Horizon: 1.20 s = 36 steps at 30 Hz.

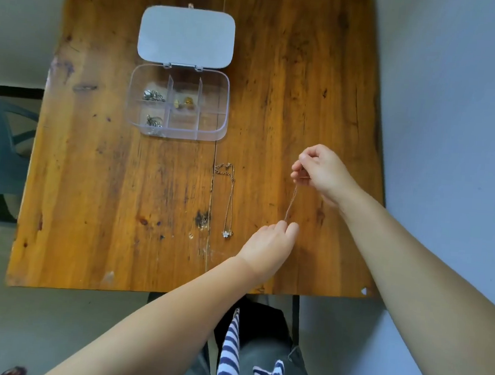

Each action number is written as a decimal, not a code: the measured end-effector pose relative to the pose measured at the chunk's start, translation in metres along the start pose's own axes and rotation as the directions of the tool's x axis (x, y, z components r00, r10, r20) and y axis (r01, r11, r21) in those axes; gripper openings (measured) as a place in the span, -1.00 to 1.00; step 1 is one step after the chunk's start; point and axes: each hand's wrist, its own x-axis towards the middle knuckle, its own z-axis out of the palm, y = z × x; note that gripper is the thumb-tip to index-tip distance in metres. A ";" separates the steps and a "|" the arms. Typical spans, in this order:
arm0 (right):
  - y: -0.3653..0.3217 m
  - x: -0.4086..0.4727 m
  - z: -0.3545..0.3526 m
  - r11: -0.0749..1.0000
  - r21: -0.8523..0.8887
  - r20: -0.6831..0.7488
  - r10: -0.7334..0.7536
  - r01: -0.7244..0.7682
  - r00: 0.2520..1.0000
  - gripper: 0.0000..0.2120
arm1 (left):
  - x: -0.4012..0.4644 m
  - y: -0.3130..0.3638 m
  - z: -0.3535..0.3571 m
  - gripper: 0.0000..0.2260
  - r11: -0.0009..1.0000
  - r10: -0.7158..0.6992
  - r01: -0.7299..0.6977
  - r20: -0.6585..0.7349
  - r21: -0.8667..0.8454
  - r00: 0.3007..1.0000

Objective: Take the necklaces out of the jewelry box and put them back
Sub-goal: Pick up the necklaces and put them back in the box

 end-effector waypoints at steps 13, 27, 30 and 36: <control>-0.146 -0.027 0.016 0.938 0.175 0.152 -0.326 0.299 0.933 -0.90 | -0.014 -0.083 -0.097 -0.81 0.781 -0.500 0.253 -0.330 -0.571 0.800; -0.189 0.008 0.099 0.880 -0.203 0.067 -0.426 0.430 0.902 -0.89 | 0.006 -0.192 -0.184 -0.86 0.856 -0.465 0.262 -0.441 -0.446 0.767; -0.176 0.020 0.118 0.866 -0.307 0.100 -0.383 0.394 0.919 -0.89 | 0.009 -0.207 -0.179 -0.84 0.921 -0.385 0.313 -0.414 -0.233 0.825; -0.148 0.043 0.145 0.814 -0.483 0.162 -0.278 0.322 0.947 -0.87 | 0.008 -0.218 -0.172 -0.84 0.941 -0.339 0.301 -0.379 -0.156 0.861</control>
